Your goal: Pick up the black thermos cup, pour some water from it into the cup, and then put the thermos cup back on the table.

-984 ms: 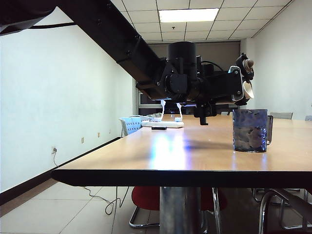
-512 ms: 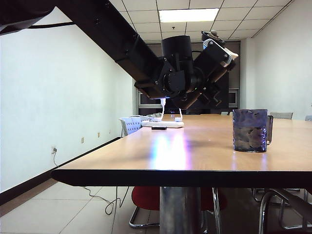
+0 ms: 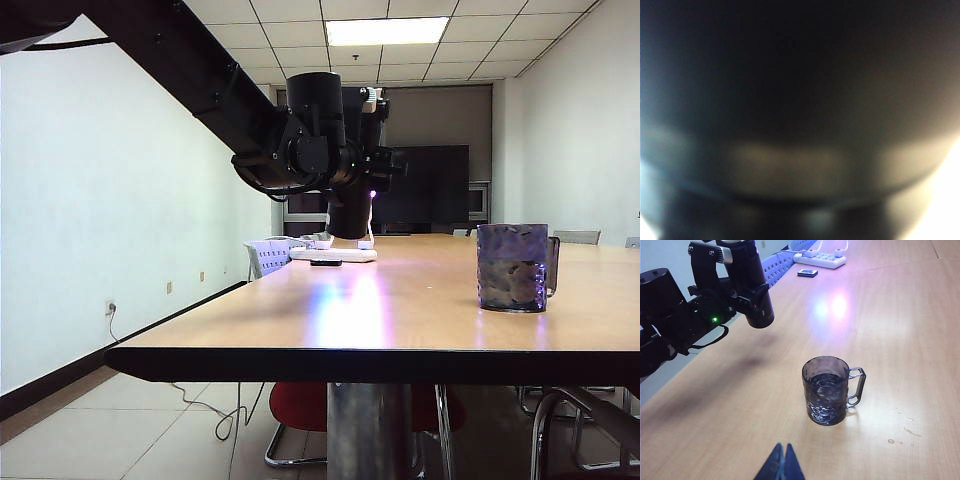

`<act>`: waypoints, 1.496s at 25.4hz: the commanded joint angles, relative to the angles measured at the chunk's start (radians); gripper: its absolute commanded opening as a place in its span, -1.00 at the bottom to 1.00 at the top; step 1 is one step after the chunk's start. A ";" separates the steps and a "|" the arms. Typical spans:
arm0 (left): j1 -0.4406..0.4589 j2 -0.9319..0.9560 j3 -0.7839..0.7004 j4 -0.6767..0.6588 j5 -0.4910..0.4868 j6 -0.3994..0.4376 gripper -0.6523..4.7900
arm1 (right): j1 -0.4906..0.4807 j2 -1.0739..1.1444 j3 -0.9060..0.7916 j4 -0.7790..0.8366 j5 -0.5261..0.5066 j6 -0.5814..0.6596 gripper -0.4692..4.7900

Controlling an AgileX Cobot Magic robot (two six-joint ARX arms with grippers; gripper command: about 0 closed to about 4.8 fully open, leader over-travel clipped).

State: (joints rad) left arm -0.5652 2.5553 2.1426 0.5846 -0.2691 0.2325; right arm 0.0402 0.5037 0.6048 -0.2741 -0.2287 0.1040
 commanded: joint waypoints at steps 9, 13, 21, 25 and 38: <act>0.026 -0.014 0.009 -0.030 0.012 -0.024 -0.32 | 0.000 -0.002 0.005 0.021 0.000 0.000 -0.83; -0.010 -0.015 0.010 -0.048 0.069 -0.032 -0.32 | 0.000 -0.002 0.005 0.021 0.001 0.000 -0.83; -0.010 -0.015 0.010 -0.160 0.102 -0.272 -0.32 | 0.000 -0.002 0.005 0.021 0.001 0.000 -0.83; -0.010 -0.015 0.010 -0.240 0.116 -0.266 -0.32 | 0.000 -0.001 0.005 0.021 0.001 0.000 -0.83; -0.010 0.012 0.009 -0.205 0.143 -0.267 0.53 | 0.000 -0.002 0.005 0.016 -0.003 0.000 -0.83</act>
State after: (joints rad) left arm -0.5728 2.5816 2.1429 0.3244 -0.1307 -0.0326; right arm 0.0402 0.5030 0.6048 -0.2714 -0.2295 0.1043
